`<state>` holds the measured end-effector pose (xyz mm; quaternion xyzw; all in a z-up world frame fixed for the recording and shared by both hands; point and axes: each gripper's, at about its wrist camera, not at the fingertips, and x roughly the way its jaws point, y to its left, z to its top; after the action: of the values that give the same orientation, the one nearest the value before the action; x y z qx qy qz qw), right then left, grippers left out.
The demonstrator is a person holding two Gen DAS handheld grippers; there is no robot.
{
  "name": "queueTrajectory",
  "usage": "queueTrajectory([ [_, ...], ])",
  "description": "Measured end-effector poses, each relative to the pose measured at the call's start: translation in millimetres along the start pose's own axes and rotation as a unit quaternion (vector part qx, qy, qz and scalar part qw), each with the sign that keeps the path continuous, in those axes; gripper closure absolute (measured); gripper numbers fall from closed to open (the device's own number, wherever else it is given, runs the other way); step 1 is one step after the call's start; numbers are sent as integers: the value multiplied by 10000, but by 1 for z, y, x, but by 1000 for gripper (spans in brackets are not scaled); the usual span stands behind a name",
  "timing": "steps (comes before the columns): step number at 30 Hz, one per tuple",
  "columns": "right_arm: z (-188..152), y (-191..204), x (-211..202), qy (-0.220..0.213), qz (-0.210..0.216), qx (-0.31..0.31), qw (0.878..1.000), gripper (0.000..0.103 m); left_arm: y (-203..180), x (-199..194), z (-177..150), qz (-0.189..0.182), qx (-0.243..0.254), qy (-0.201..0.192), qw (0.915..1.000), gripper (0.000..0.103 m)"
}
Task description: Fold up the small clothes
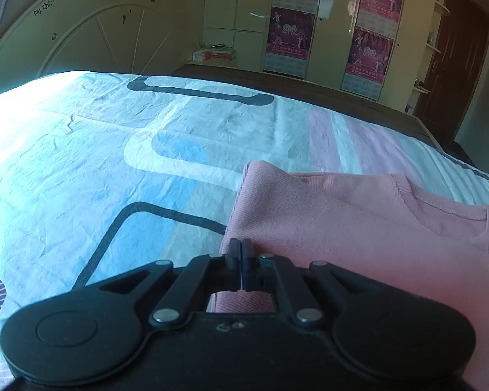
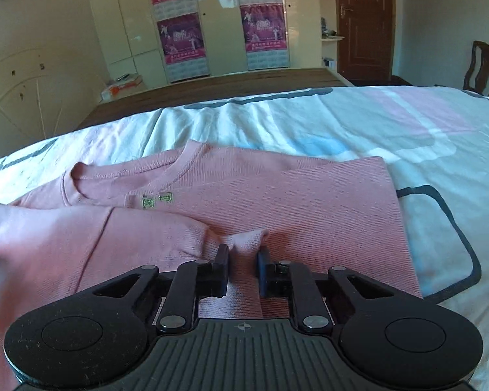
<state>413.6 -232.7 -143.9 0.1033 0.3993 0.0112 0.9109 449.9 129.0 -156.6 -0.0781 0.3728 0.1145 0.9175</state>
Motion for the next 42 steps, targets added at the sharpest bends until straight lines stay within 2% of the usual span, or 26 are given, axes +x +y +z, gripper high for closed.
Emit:
queueTrajectory([
  [1, 1, -1, -5, -74, -41, 7, 10000, 87, -2, -5, 1, -15, 52, -42, 10000, 95],
  [2, 3, -1, -10, -168, -41, 15, 9998, 85, -4, -11, 0, -20, 126, -126, 9998, 79],
  [3, 4, 0, -16, -254, -2, 23, 9997, 84, -8, -19, -1, -46, 201, -222, 9995, 75],
  [4, 6, 2, -22, -341, 78, 7, 9994, 77, -12, -25, -3, -116, 272, -285, 9992, 75],
  [5, 8, 6, -27, -410, 161, -44, 9990, 60, -19, -31, -5, -212, 383, -309, 9986, 73],
  [7, 10, 17, -32, -503, 302, -178, 9981, 46, -30, -32, -8, -366, 551, -181, 9976, 68],
  [11, 7, 41, -24, -286, 527, -439, 9972, 46, -43, -17, -15, -398, 603, 197, 9972, 66],
  [13, 2, 48, -19, -154, 542, -586, 9967, 46, -39, -11, -16, -330, 518, 209, 9979, 66],
  [15, -4, 49, -12, -19, 458, -740, 9962, 46, -37, -10, -16, -315, 558, 229, 9977, 66],
  [17, -14, 44, -1, 216, 157, -904, 9956, 46, -37, -13, -16, -264, 608, 264, 9975, 66],
  [20, -19, 34, -6, 156, 60, -896, 9958, 46, -38, -18, -18, -194, 687, 324, 9969, 66],
  [26, -23, 41, -35, -4, 374, -888, 9953, 46, -41, -31, -23, -110, 660, 401, 9970, 64],
  [31, -34, 53, -38, 127, 536, -1033, 9931, 46, -47, -51, -27, -240, 623, 386, 9970, 62],
  [34, -40, 50, -33, 280, 421, -1089, 9928, 46, -54, -66, -32, -327, 660, 345, 9967, 61],
  [42, -43, 40, -64, 151, 692, -921, 9932, 46, -80, -94, -52, -563, 882, 324, 9940, 58],
])
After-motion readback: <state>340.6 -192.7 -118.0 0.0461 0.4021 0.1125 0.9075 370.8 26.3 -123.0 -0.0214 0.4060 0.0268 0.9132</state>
